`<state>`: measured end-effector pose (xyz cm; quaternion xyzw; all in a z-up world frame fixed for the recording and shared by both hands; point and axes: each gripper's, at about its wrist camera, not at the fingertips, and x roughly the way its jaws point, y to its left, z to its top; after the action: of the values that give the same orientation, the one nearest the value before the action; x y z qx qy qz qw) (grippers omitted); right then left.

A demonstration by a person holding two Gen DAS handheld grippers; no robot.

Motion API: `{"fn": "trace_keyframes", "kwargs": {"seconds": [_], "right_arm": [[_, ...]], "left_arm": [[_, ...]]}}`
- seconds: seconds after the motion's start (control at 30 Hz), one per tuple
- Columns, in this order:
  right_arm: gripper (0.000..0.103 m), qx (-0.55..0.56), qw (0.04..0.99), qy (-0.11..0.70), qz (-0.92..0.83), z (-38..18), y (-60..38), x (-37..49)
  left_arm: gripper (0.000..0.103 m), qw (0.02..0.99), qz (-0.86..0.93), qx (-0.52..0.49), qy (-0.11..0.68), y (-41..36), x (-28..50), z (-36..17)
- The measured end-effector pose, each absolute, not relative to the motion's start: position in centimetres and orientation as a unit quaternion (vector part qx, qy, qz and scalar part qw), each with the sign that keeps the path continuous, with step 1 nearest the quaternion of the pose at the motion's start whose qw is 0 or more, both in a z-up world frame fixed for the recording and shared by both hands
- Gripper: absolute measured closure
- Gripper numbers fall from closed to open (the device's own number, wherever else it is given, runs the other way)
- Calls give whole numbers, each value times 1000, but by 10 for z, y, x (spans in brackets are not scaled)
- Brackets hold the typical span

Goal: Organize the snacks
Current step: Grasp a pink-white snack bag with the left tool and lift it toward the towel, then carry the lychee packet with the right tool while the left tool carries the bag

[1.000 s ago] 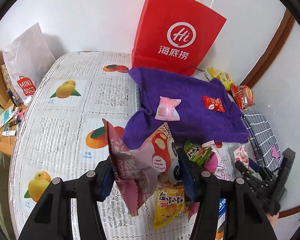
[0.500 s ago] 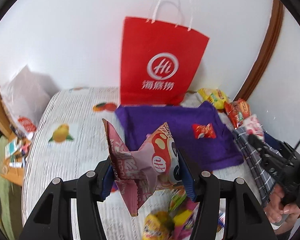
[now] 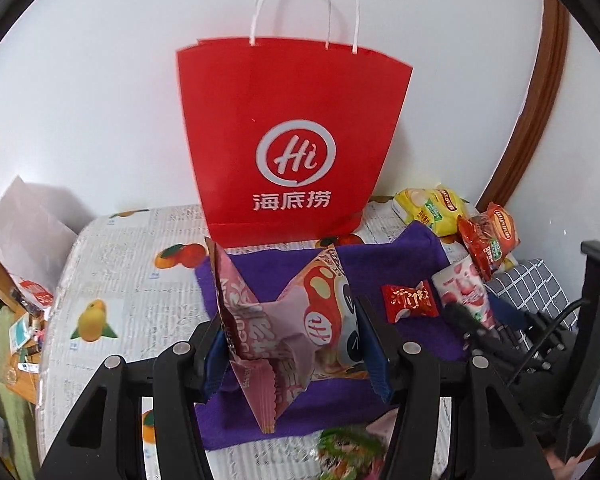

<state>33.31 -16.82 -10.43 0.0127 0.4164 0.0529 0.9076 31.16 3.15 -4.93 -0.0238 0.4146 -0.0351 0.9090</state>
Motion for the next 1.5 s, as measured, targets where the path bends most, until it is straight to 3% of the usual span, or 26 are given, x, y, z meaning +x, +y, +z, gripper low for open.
{"fn": "trace_keyframes", "kwargs": {"seconds": [0.43, 1.5], "right_arm": [[47, 6, 896, 441, 60, -151, -169, 333], [47, 0, 864, 498, 69, -190, -158, 340]], "left_arm": [[48, 885, -37, -22, 463, 28, 341, -88], [47, 883, -62, -43, 463, 31, 335, -77]]}}
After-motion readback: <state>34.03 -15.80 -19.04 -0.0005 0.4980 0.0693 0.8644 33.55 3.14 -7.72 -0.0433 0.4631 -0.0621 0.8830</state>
